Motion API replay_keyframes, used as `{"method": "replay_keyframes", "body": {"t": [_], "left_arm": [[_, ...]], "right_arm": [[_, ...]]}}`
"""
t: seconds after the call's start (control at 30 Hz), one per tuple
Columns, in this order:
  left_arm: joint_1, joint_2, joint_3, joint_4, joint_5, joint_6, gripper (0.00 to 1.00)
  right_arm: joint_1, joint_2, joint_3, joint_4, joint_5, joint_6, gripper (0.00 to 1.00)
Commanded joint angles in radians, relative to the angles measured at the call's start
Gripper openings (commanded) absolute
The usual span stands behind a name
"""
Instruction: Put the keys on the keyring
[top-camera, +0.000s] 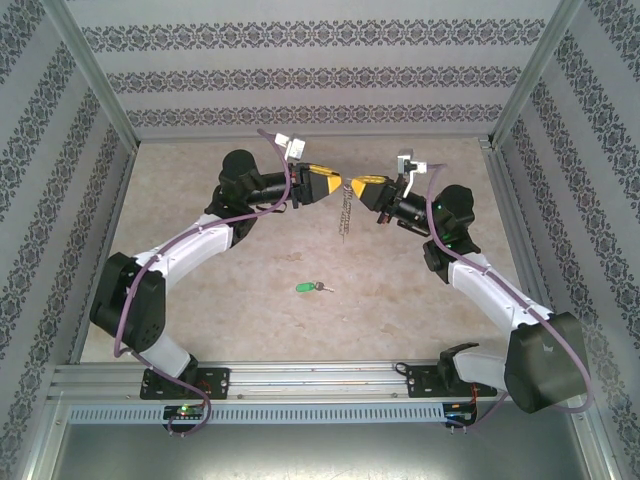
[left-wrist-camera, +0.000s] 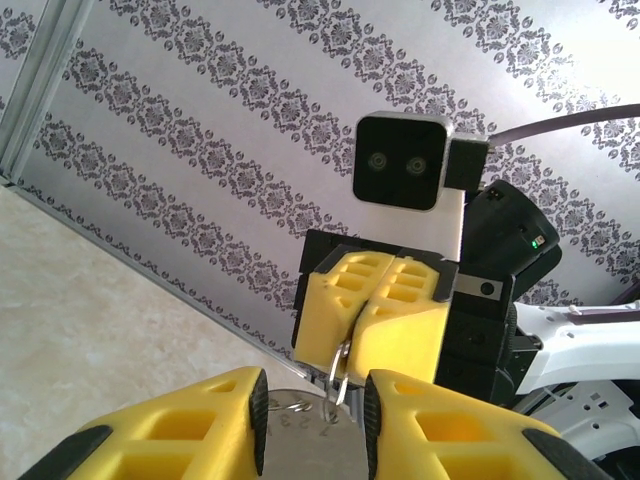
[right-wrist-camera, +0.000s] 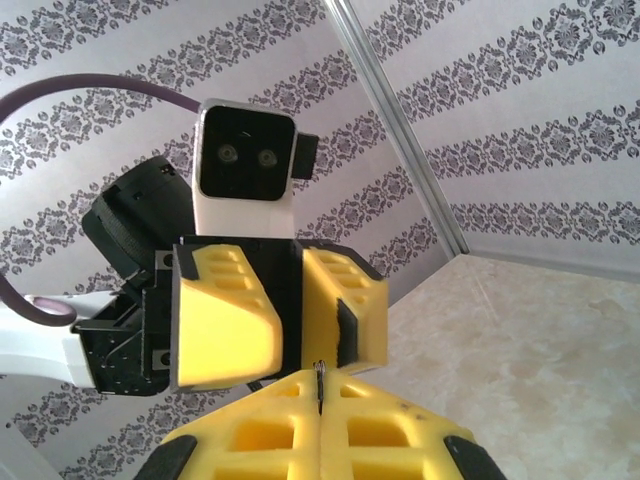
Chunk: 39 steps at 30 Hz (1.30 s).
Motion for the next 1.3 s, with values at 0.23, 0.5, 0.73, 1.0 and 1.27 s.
{"method": "replay_keyframes", "body": {"t": [0.23, 0.5, 0.73, 1.0, 1.27], "left_arm": [[-0.025, 0.031, 0.012, 0.078, 0.039, -0.016, 0.32], [-0.035, 0.044, 0.021, 0.104, 0.055, -0.031, 0.27], [-0.037, 0.048, 0.0, 0.154, 0.065, -0.052, 0.24], [-0.037, 0.049, -0.002, 0.189, 0.071, -0.065, 0.11], [-0.037, 0.048, -0.014, 0.225, 0.075, -0.079, 0.0]], "right_arm": [[0.018, 0.016, 0.041, 0.063, 0.017, 0.013, 0.0], [0.02, 0.021, 0.037, 0.065, 0.019, 0.012, 0.0], [0.02, 0.022, 0.035, 0.062, 0.025, 0.007, 0.0], [0.019, 0.021, 0.033, 0.057, 0.027, 0.006, 0.0], [0.014, 0.02, 0.026, 0.055, 0.034, 0.004, 0.0]]}}
